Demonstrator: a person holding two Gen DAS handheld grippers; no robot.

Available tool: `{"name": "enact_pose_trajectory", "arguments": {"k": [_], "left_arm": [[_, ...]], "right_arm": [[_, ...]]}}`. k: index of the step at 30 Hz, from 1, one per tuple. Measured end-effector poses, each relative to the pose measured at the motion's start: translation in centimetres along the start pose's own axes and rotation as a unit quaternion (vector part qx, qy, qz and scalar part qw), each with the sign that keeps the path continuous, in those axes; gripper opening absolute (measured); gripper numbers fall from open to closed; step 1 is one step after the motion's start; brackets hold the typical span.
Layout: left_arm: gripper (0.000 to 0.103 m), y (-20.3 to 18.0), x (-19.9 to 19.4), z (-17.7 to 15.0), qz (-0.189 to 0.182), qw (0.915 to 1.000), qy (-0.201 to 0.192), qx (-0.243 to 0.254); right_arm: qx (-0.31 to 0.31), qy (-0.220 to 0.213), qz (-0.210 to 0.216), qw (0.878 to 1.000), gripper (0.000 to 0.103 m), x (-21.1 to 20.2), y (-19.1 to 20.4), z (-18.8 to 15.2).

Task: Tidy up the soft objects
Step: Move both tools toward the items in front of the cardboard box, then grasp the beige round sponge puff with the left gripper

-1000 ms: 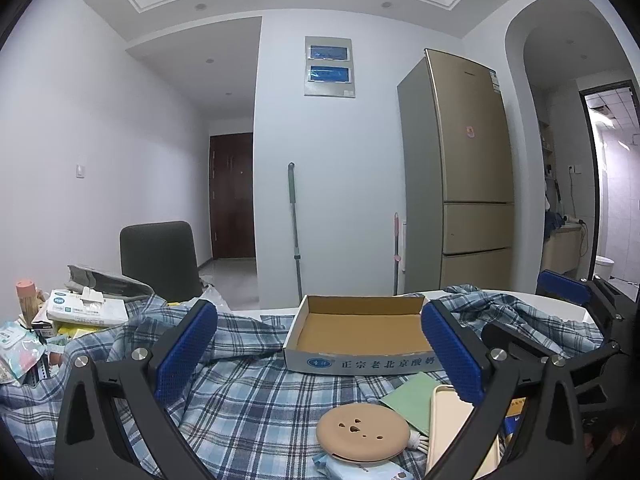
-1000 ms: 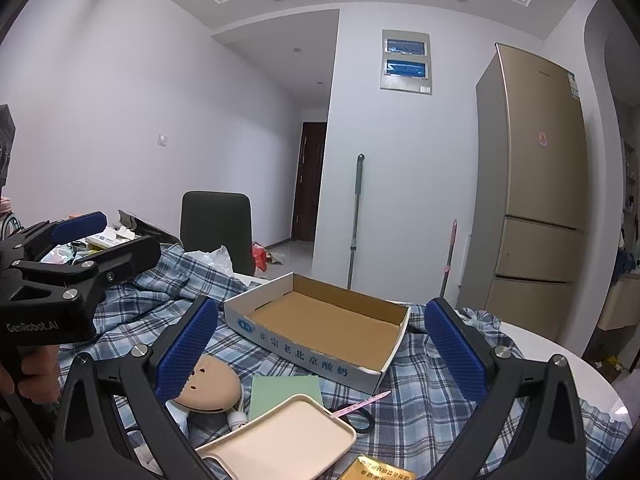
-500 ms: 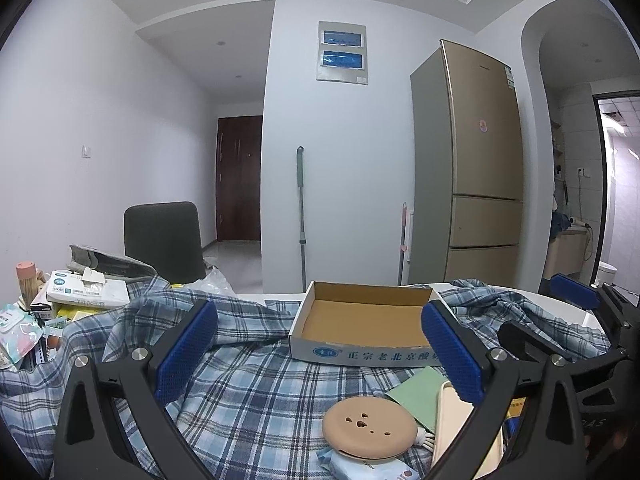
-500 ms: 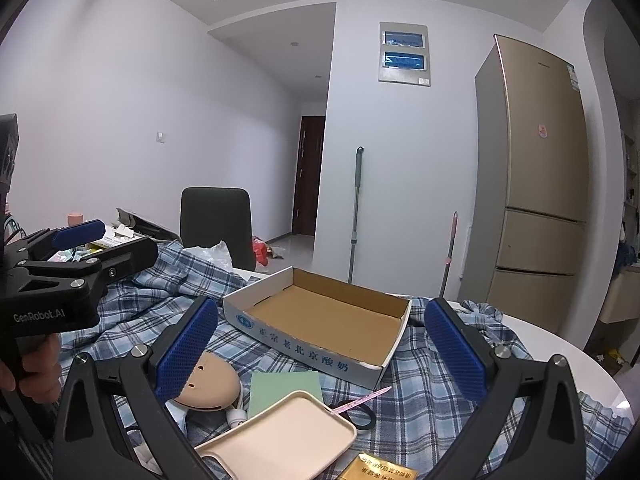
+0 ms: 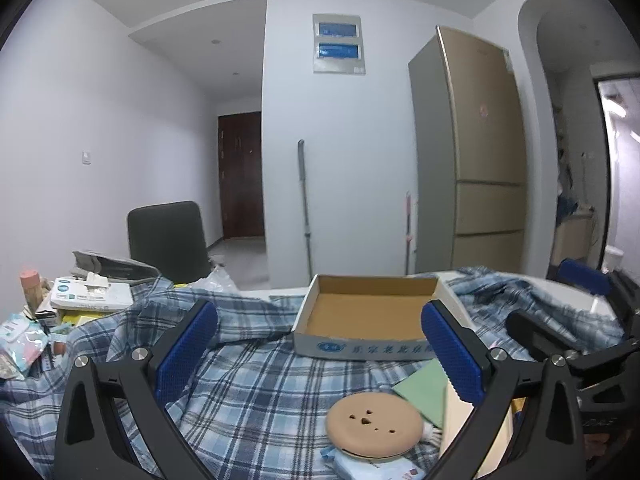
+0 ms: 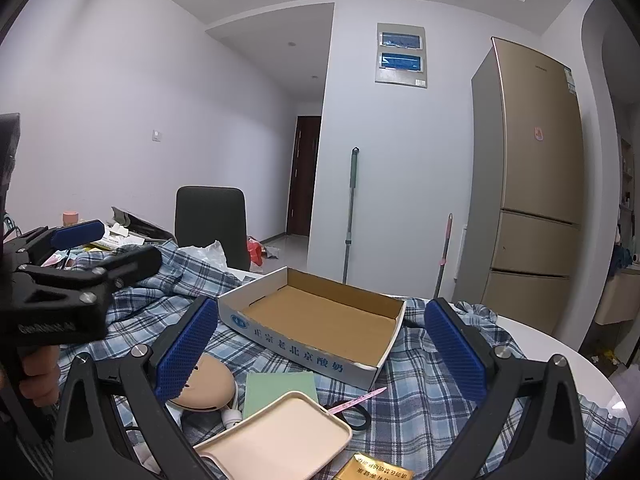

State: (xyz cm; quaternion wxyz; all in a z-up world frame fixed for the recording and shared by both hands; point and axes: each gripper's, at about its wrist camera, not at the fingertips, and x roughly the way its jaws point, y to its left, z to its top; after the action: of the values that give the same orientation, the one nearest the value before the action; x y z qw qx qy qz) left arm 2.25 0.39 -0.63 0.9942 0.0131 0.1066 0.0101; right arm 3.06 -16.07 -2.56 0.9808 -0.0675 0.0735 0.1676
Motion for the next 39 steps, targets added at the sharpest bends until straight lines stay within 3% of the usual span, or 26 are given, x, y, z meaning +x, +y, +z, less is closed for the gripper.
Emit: {"name": "enact_pose_trajectory", "arguments": {"k": [8,12,18,21,25,34,39], "left_arm": [[0.103,0.2,0.2,0.0,-0.018,0.9998,0.004,-0.007],[0.103,0.2,-0.2,0.0,-0.043,0.9991,-0.004,-0.007],[0.103,0.1,-1.1,0.1,-0.024,0.9995,-0.019,-0.001],[0.103,0.1,-1.1,0.2,-0.046,0.9988,-0.013,-0.001],[0.103,0.5,-1.1,0.4,-0.081,0.9965,-0.005,-0.020],[0.099,0.2,1.0,0.1,-0.072,0.9955,0.060,-0.008],[0.098,0.4,2.4,-0.4,-0.087,0.9917,0.094,-0.013]], "right_arm": [[0.017,0.008,0.044,0.999,0.103,0.5,-0.5,0.0],[0.019,0.012,0.037,0.999,0.103,0.7,-0.5,0.0],[0.034,0.004,-0.010,0.999,0.103,0.4,-1.3,0.4],[0.049,-0.006,-0.033,0.998,0.103,-0.3,-2.1,0.7],[0.081,-0.001,-0.021,0.997,0.103,-0.7,-3.7,1.3],[0.093,0.113,-0.008,0.989,0.103,2.0,-4.6,0.5],[0.104,0.163,-0.021,0.981,0.102,3.4,-5.4,-0.5]]}}
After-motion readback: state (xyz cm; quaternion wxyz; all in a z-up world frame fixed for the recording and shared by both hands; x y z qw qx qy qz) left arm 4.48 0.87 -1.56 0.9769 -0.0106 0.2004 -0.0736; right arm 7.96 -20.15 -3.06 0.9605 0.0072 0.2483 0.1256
